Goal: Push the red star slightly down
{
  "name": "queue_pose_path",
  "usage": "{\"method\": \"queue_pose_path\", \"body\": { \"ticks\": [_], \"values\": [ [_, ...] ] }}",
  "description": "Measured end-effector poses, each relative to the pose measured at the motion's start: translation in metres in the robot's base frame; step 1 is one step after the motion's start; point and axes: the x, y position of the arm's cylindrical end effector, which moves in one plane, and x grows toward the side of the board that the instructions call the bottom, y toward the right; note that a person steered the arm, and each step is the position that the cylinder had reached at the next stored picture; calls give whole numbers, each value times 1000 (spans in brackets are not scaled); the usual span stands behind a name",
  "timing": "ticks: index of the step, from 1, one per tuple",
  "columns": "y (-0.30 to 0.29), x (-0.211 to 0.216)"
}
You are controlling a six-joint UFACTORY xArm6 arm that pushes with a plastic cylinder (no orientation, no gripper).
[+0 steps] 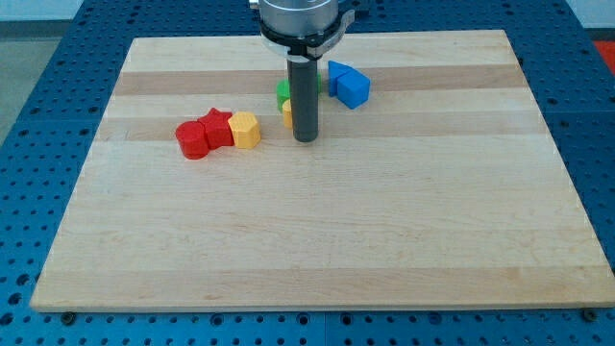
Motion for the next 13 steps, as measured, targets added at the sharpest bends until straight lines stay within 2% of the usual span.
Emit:
{"method": "queue_pose_path", "body": {
  "ticks": [2,3,5,8,10,13],
  "values": [
    [0,-9],
    [2,6],
    [-4,73],
    [-99,83],
    [-159,64],
    [-182,-10]
  ]
}}
